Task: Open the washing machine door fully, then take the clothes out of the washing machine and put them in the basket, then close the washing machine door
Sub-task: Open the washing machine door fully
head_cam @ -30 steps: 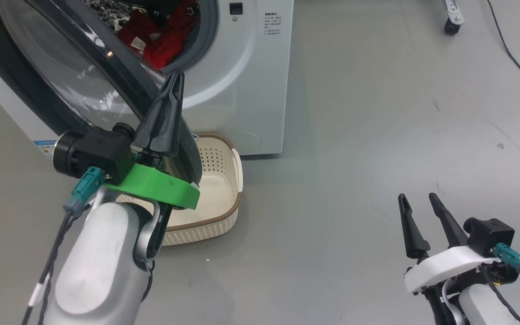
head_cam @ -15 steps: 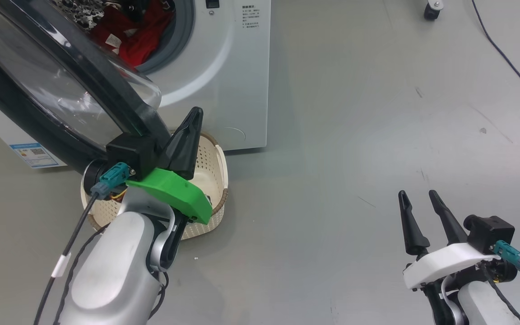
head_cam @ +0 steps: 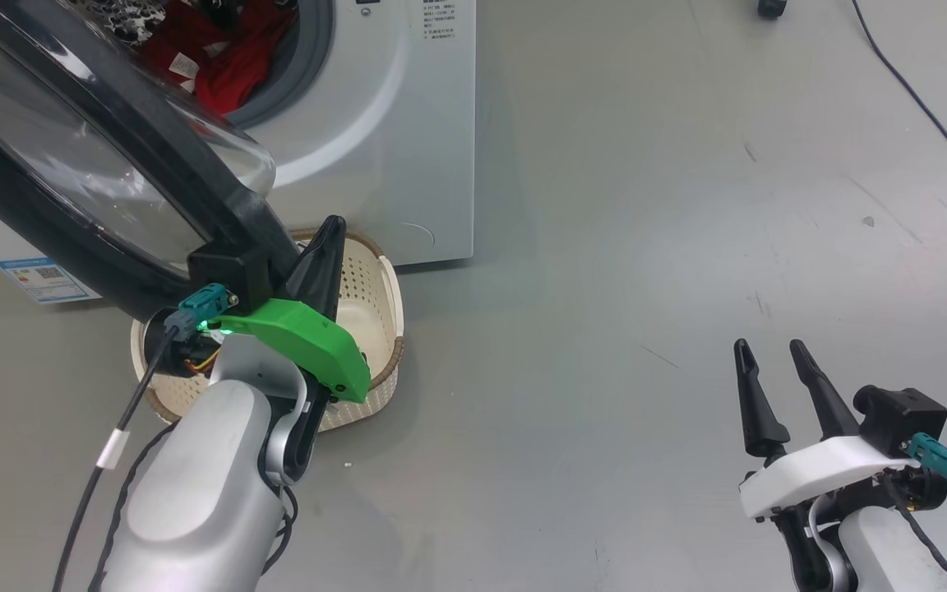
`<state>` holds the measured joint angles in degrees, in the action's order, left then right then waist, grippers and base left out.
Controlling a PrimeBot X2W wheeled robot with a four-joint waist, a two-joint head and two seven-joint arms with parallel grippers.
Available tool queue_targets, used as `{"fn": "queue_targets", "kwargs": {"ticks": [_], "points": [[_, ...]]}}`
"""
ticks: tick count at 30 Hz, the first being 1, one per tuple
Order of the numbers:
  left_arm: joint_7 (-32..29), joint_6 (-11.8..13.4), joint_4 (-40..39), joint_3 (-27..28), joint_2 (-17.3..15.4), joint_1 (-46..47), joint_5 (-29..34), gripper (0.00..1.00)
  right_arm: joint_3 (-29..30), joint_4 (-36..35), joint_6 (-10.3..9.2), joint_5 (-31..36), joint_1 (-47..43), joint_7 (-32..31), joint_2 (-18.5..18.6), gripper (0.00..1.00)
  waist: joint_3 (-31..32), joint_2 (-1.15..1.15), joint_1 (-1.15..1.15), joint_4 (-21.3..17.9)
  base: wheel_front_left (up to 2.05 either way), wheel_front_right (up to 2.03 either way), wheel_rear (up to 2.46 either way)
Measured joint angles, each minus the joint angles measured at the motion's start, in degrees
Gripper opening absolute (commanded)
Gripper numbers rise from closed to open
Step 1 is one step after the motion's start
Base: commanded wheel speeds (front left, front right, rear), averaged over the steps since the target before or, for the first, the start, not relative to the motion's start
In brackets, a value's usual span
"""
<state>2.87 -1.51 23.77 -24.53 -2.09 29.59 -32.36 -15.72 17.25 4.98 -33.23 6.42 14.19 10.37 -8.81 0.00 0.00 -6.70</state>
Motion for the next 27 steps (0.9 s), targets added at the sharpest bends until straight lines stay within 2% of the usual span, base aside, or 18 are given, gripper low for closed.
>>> {"fn": "queue_targets", "kwargs": {"ticks": [11,27], "points": [[2.2,0.49,4.31,-0.19,0.65,1.38,-2.03,0.0,1.01,0.01,0.44,0.02,0.12,0.0,-0.43,1.0,-0.06,0.0,0.0,0.7,0.0,0.0,0.0],[5.06,0.1,9.44,-3.83,1.81,2.15,-2.55,0.0,1.79,0.12,0.53,0.43,-0.05,0.01,-0.34,1.0,1.83,0.0,0.0,4.8,0.0,0.0,0.0]]}}
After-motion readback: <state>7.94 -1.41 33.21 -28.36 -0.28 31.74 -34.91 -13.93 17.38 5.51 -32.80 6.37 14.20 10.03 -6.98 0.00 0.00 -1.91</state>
